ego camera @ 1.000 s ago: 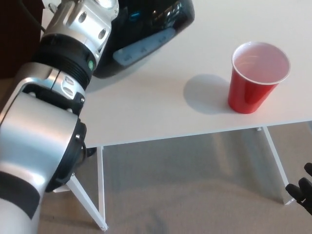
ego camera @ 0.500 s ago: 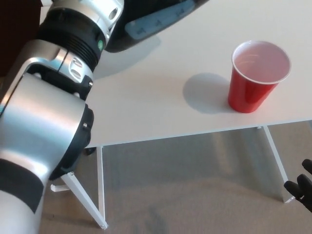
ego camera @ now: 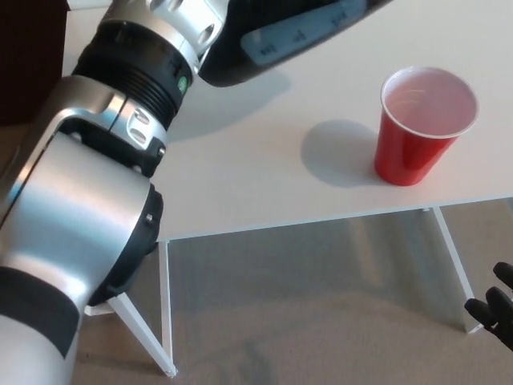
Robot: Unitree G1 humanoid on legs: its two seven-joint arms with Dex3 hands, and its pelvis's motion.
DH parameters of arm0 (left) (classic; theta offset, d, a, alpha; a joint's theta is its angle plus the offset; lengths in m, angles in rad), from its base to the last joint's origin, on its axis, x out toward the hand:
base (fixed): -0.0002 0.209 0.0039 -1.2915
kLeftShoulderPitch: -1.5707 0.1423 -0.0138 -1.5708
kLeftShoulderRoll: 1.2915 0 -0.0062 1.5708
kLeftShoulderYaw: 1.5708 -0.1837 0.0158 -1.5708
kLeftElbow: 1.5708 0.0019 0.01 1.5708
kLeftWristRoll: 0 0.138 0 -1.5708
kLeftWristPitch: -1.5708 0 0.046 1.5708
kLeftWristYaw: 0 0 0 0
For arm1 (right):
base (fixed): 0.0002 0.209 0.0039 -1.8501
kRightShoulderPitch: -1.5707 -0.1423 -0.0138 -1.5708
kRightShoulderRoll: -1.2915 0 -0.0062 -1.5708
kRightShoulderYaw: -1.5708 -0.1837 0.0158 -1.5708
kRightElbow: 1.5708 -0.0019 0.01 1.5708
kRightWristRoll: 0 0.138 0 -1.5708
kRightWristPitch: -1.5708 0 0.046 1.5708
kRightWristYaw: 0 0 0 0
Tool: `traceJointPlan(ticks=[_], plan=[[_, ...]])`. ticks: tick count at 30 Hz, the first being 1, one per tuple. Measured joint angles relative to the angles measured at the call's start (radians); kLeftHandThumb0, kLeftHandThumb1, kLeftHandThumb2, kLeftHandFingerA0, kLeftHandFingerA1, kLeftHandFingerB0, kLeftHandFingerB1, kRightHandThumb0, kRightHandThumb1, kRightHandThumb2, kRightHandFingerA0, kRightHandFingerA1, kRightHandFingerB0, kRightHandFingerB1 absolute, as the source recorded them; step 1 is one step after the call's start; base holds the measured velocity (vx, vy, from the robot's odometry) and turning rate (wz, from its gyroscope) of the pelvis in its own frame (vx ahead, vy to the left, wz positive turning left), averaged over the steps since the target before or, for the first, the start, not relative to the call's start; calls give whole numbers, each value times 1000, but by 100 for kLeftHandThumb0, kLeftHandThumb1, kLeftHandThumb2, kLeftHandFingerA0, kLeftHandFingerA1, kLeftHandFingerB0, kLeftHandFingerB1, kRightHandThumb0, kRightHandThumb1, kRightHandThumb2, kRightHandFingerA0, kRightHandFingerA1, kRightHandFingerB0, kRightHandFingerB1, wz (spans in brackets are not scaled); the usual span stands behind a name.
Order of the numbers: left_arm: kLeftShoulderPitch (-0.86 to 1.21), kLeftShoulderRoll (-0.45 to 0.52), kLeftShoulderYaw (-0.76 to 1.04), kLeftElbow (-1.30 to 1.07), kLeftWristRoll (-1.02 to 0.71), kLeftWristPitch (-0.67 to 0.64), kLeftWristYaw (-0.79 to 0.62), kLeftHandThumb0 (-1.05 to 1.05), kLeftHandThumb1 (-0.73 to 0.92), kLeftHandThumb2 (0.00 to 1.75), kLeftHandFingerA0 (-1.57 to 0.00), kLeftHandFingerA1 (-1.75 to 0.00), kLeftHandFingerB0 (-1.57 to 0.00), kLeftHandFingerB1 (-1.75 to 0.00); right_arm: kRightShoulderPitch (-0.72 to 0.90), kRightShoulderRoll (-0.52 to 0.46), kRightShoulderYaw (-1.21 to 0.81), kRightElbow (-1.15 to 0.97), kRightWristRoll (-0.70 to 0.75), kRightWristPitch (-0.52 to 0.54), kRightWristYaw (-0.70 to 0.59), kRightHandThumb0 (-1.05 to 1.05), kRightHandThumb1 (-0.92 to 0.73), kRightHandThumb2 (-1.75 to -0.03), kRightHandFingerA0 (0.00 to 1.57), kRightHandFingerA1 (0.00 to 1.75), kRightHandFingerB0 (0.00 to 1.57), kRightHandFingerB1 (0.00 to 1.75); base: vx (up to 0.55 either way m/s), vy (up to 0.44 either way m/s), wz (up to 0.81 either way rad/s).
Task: The robot walk towards a table in front and uses its left hand to pick up the pot from the base and pour water to the cup on the right hand side
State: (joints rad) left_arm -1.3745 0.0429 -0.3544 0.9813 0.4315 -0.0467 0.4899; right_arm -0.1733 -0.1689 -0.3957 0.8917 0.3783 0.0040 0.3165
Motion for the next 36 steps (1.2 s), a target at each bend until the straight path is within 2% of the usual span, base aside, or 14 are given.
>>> traceJointPlan(ticks=[1, 4, 12, 15, 16, 17, 18, 20, 21, 25, 26, 28, 33, 36], plan=[[13, 0, -6, -16, 5, -1, 0, -19, 55, 56, -92, -175, -75, -171, 3, 0, 1, 0, -1, 0, 0, -40, -34, -65, 69, 57, 60, 54, 0, 0, 0], [60, -2, -23, -67, 22, -4, 0, -18, 57, 56, -90, -175, -66, -175, 21, 0, 3, -5, -5, 0, 0, -40, -35, -65, 69, 57, 61, 54, 0, 0, 0], [133, 15, -97, -179, 81, -32, -15, -18, 57, 56, -90, -175, -64, -171, 42, 2, 6, -11, -14, 0, 3, -30, -44, -53, 72, 49, 65, 45, 0, 0, 0], [146, 24, -113, -215, 101, -38, -22, -22, 53, 57, -92, -175, -84, -122, 42, 2, 6, -12, -16, 0, 4, -31, -43, -52, 72, 48, 64, 45, 0, 0, 0], [148, 26, -116, -224, 105, -38, -25, -25, 42, 83, -126, -138, -89, -88, 42, 2, 6, -12, -17, 0, 4, -31, -43, -52, 73, 48, 64, 45, 0, 0, 0], [152, 29, -121, -240, 115, -38, -28, -26, 42, 83, -126, -138, -90, -94, 42, 2, 7, -12, -18, -2, 6, -39, -36, -65, 70, 57, 61, 53, 0, 0, 0], [155, 30, -125, -253, 121, -38, -30, -24, 51, 57, -93, -175, -96, -88, 42, 2, 7, -11, -19, -3, 7, -39, -36, -66, 68, 57, 59, 53, 0, 0, 0], [157, 32, -130, -269, 133, -38, -35, -23, 52, 55, -93, -175, -93, -103, 42, 2, 7, -11, -19, -4, 8, -39, -36, -65, 69, 57, 60, 53, 0, 0, 0], [157, 33, -131, -274, 139, -39, -37, -21, 55, 56, -89, -175, -72, -157, 42, 2, 7, -11, -19, -4, 8, -31, -43, -52, 74, 49, 64, 45, 0, 0, 0], [157, 38, -130, -275, 154, -53, -40, -19, 52, 57, -92, -175, -82, -135, 39, 2, 8, -4, -21, -6, 9, -40, -36, -66, 67, 56, 58, 53, 0, 0, 0], [156, 38, -130, -274, 156, -56, -41, -18, 55, 55, -88, -175, -64, -165, 38, 2, 8, -1, -21, -7, 9, -32, -44, -52, 69, 48, 60, 44, 0, 0, 0], [153, 43, -129, -268, 159, -67, -49, -18, 56, 55, -87, -175, -61, -169, 37, 2, 8, 1, -21, -7, 10, -31, -43, -53, 70, 48, 61, 45, 0, 0, 0], [118, 66, -128, -229, 170, -87, -70, -18, 57, 55, -84, -175, -58, -170, 25, 2, 4, 3, -20, -6, 9, -37, -38, -65, 67, 56, 58, 53, 0, 0, 0], [89, 75, -130, -201, 182, -102, -74, -20, 55, 56, -86, -175, -82, -122, 18, 2, 1, 4, -20, -6, 8, -28, -44, -53, 72, 49, 63, 45, 0, 0, 0]])
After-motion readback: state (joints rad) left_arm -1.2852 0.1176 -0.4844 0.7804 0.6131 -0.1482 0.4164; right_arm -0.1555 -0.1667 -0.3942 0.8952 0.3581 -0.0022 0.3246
